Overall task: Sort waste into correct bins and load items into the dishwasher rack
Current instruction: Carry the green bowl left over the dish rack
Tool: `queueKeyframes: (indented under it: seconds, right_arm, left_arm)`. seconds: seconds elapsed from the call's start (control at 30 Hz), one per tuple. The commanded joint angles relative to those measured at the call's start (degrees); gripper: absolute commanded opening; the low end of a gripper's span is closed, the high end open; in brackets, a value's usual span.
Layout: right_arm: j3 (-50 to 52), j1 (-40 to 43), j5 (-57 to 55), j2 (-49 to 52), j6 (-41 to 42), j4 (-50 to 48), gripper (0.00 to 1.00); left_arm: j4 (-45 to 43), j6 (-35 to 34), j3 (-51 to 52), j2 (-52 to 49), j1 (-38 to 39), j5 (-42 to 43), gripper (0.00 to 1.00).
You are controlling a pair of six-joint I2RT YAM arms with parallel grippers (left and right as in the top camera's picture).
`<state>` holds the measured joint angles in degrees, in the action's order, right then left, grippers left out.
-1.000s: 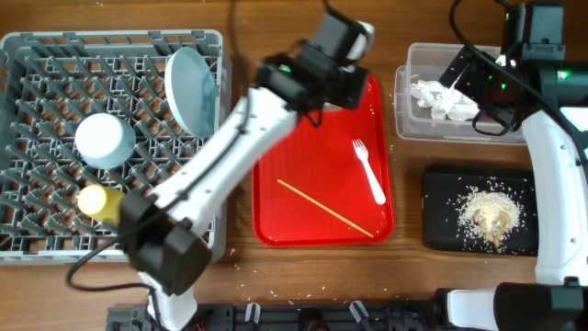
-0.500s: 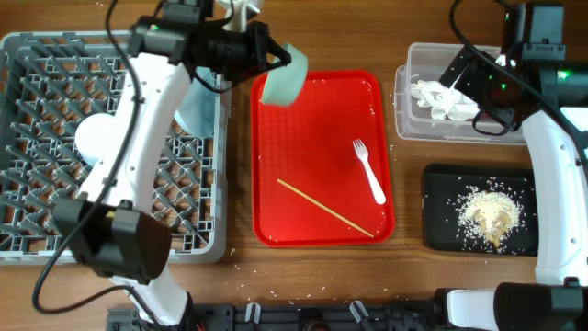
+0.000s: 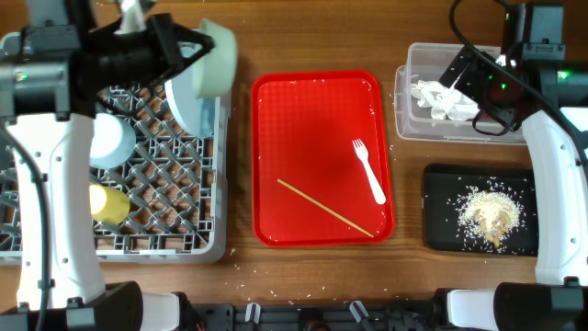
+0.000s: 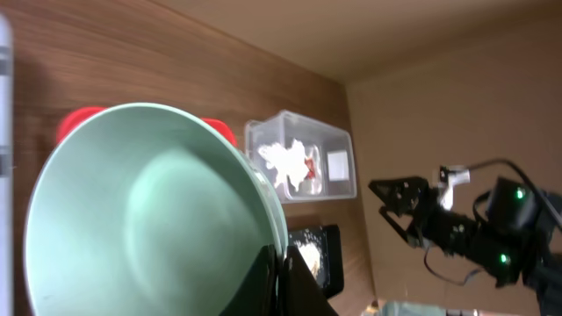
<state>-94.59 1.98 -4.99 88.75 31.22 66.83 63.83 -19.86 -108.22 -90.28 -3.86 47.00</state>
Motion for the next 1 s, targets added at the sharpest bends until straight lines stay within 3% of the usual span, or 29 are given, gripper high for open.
queueKeyframes:
  seconds: [0.0, 0.3, 0.6, 0.8, 0.97]
  right_arm:
    - [-0.2, 0.0, -0.5, 0.3, 0.5, -0.2, 1.00]
    - [-0.2, 0.0, -0.5, 0.3, 0.4, -0.2, 1.00]
    - [-0.2, 0.0, -0.5, 0.3, 0.4, -0.2, 1.00]
    - [-0.2, 0.0, -0.5, 0.3, 0.5, -0.2, 1.00]
    - [-0.2, 0.0, -0.5, 0.3, 0.4, -0.2, 1.00]
  left_arm:
    - [0.4, 0.1, -0.3, 2.9, -4.7, 2.7, 0.04]
    - [0.5, 0.3, -0.3, 3.1, -15.8, 9.1, 0.04]
    - [0.0, 0.3, 0.2, 1.2, -28.5, 9.4, 0.04]
    - [-8.1, -0.2, 0.4, -8.7, -32.7, 26.7, 0.04]
    - [-9.7, -0.1, 0.4, -17.6, -32.6, 27.1, 0.04]
